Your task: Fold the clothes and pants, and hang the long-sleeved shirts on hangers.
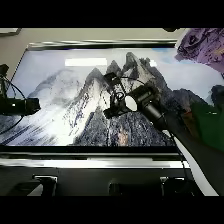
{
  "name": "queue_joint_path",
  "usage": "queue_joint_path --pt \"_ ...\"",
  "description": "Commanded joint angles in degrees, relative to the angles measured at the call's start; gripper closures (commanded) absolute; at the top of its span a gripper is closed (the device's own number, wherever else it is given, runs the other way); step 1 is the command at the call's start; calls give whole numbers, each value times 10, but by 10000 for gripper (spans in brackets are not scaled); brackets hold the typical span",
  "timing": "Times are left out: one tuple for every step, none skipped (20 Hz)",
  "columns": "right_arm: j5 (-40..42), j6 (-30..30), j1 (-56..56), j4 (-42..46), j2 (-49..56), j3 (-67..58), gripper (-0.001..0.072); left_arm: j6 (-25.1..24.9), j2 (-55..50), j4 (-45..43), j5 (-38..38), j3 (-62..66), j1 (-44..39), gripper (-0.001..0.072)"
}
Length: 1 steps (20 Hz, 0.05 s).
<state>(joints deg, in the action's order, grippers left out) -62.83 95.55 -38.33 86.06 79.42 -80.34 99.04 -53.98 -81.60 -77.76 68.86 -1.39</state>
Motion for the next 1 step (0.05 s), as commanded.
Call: queue_joint_path --pt "0 0 0 0 0 -1 684 0 0 0 0 0 0 689"
